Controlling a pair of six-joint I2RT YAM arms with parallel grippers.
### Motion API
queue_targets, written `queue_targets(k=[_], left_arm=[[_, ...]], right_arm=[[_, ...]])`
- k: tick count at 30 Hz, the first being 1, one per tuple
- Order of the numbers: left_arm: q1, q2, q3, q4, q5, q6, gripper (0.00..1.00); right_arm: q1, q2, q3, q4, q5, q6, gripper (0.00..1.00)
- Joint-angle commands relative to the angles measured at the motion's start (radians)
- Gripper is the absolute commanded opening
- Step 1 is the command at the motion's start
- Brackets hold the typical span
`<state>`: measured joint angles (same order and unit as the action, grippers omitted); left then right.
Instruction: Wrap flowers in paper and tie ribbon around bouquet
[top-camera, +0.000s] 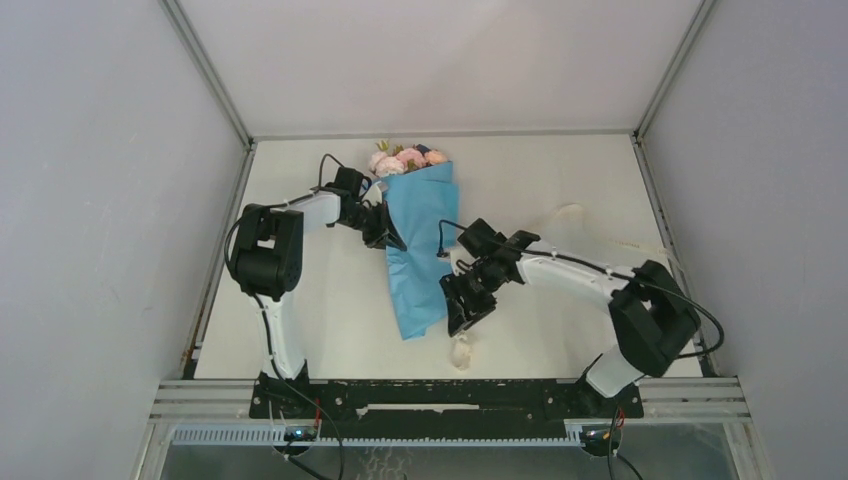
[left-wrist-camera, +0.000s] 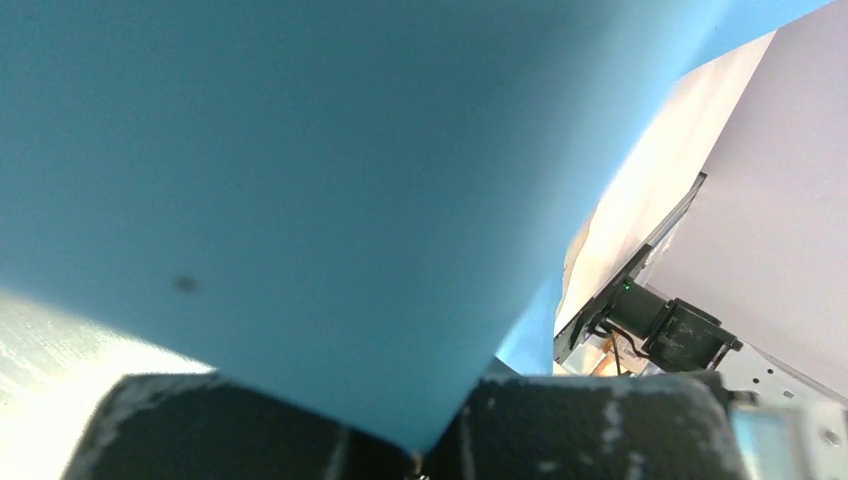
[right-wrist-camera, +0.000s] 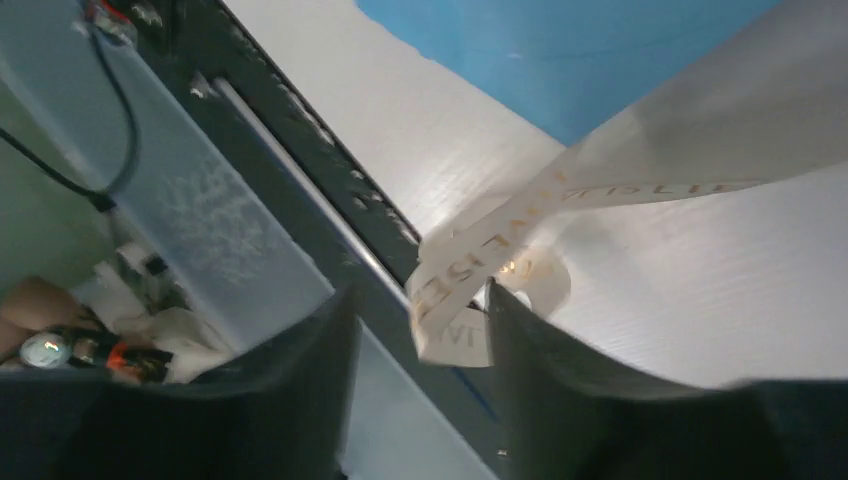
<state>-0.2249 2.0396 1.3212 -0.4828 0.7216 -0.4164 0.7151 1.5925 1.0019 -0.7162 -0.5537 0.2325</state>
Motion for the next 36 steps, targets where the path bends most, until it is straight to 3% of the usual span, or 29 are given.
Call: queue_targets(k=[1,3,4,8,12,18,21,24,36], left_arm=[[0.009,-0.054,0.063,-0.009,-0.002,0.031,0.0],[0.008,-0.054,0.058,-0.011,-0.003,0.035,0.0],[0.009,-0.056,0.056,-0.011,-0.005,0.037,0.0],[0.009,-0.055,0.048,-0.012,-0.007,0.038,0.0],[0.008,-0.055,0.046,-0.013,-0.013,0.042,0.0],[0.008,-0.055,0.042,-0.016,-0.017,0.046,0.0],[0.008,-0.045,0.045,-0.016,-0.012,0.046,0.0],[0.008,-0.031,0.052,-0.019,-0.01,0.047,0.0],[0.009,0.037,0.139,-0.071,-0.021,0.074,0.0]], right_arm=[[-0.064,-0.125,0.056,-0.006,-0.056,-0.051,0.75],[-0.143,-0.156,0.058,0.04,-0.034,-0.032,0.98],[-0.184,-0.166,0.058,0.078,-0.036,-0.019,0.99],[-0.286,-0.132,0.084,0.312,-0.045,0.046,1.0],[-0.322,0.061,0.207,0.5,-0.033,0.08,1.0],[-0.376,0.357,0.427,0.502,-0.022,0.118,1.0],[-0.364,0.46,0.506,0.476,-0.106,0.111,0.98],[-0.341,0.53,0.489,0.569,-0.199,0.164,0.97],[-0.237,0.641,0.444,0.797,-0.236,0.329,0.96]])
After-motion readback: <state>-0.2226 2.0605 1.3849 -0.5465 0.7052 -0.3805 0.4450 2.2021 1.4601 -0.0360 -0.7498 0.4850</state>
